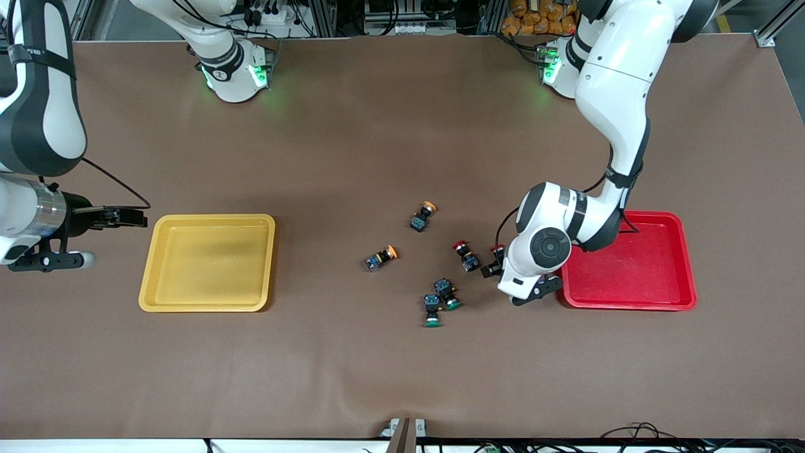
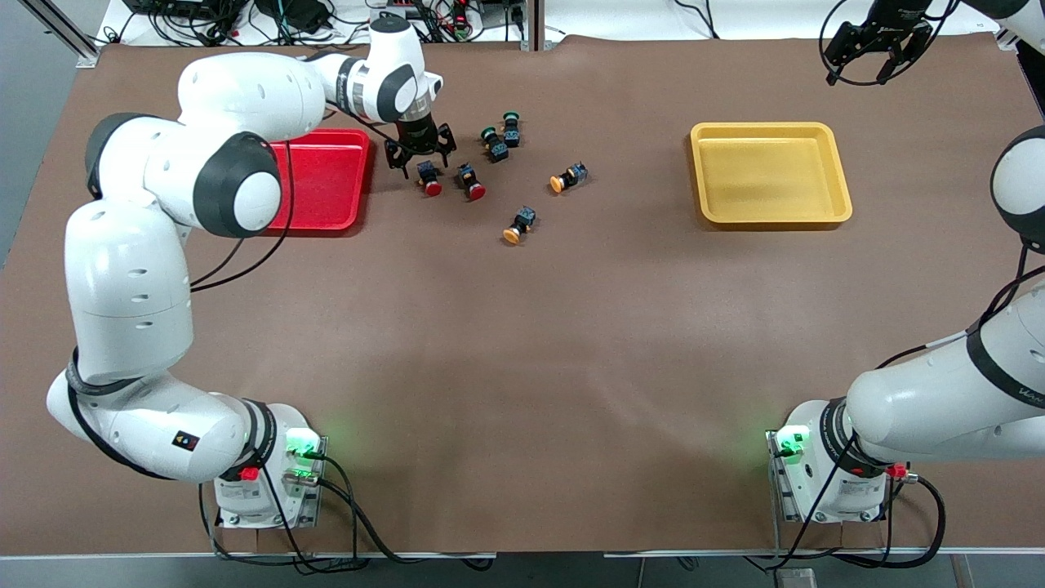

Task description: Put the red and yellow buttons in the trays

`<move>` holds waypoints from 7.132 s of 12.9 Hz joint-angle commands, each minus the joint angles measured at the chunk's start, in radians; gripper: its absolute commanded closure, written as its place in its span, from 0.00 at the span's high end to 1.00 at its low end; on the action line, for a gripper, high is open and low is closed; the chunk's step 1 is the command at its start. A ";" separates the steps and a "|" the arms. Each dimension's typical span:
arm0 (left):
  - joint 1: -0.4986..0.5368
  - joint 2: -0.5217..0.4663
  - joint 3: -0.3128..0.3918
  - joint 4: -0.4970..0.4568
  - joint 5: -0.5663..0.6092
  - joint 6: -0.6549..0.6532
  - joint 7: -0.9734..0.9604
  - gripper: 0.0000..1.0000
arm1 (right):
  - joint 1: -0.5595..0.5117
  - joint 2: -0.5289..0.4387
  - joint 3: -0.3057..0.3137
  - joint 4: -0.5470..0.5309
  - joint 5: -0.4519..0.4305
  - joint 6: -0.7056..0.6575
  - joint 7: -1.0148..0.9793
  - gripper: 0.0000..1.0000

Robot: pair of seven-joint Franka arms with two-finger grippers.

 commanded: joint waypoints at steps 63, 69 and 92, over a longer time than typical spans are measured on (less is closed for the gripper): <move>0.177 -0.008 -0.292 0.028 0.259 0.097 -0.339 1.00 | 0.139 0.218 -0.095 -0.110 0.043 0.270 0.182 0.00; 0.117 0.037 -0.281 0.028 0.267 0.137 -0.390 1.00 | 0.095 0.212 -0.131 -0.339 0.032 0.601 0.053 0.00; 0.405 -0.153 -0.289 -0.093 0.275 0.014 0.055 0.10 | 0.559 0.217 -0.118 -0.040 0.337 0.422 1.023 1.00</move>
